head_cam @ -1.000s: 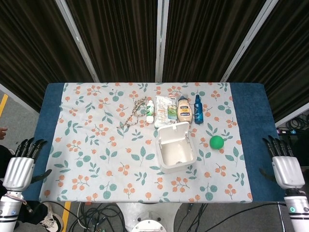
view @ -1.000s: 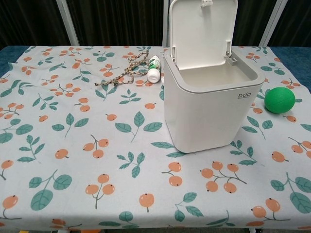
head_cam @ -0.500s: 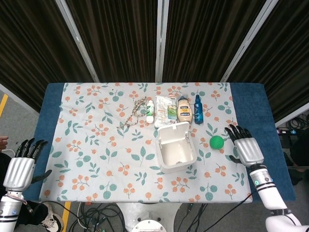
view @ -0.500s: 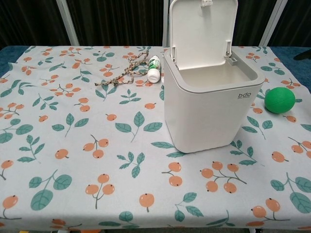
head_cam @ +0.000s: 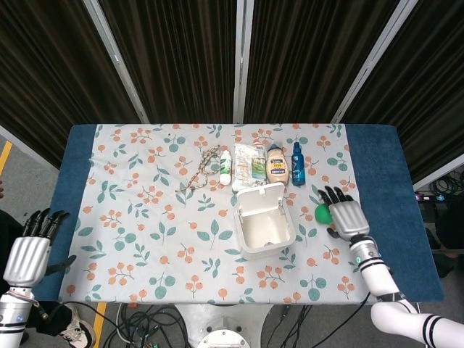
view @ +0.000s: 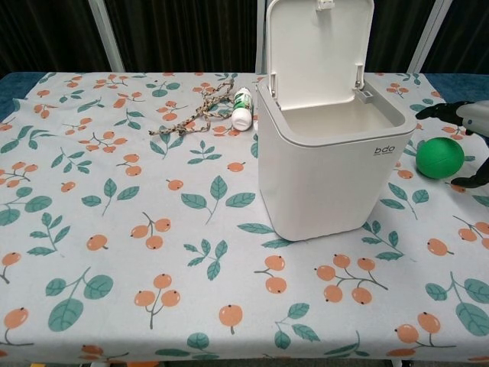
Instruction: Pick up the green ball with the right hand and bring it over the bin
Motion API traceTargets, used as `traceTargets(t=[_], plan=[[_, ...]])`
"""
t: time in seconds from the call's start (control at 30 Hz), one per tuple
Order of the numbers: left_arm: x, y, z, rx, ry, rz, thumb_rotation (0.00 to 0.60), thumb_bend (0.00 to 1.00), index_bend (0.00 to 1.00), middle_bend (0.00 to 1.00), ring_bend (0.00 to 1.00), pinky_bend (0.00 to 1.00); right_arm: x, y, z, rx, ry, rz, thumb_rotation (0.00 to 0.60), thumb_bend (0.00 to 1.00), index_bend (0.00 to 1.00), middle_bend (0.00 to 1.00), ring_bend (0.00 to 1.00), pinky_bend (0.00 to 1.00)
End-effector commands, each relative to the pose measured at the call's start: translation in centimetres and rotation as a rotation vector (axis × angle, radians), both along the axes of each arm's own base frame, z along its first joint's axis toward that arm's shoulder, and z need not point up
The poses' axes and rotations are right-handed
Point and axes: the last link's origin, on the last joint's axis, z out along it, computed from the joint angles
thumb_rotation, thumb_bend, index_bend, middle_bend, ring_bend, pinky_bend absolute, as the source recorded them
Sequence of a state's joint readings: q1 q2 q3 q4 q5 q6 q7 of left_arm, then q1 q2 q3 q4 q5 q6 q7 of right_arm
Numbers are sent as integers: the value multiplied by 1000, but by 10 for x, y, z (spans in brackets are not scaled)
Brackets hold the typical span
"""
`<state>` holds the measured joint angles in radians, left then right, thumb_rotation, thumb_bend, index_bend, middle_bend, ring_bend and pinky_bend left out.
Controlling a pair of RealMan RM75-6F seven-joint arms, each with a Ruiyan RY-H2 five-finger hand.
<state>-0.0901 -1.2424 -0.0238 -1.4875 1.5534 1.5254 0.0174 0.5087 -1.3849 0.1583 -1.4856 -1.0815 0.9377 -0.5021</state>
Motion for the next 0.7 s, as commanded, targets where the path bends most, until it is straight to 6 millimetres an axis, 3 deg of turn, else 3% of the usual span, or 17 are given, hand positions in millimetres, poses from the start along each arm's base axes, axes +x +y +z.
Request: traceTargets(t=[0.03, 0.17, 0.27, 0.5, 0.7], plan=[[-1, 0, 0, -1, 0, 1, 600, 126, 146, 131, 43, 81, -2, 1, -5, 13, 13, -9, 600, 155, 0, 70, 6, 314], [-1, 1, -1, -4, -2, 4, 600, 127, 146, 131, 43, 80, -6, 3, -10, 21, 23, -18, 600, 163, 0, 83, 31, 343], [-2, 1, -1, -4, -2, 6, 600, 127, 147, 132, 43, 80, -6, 3, -13, 20, 29, -15, 600, 179, 13, 128, 105, 400], [-3, 1, -2, -6, -3, 8, 600, 126, 147, 131, 43, 81, -5, 0, -12, -1, 38, 8, 600, 258, 327, 363, 353, 583], [-4, 1, -2, -7, -3, 11, 600, 127, 147, 131, 43, 81, -5, 0, -9, -15, 43, 24, 600, 317, 486, 479, 465, 665]])
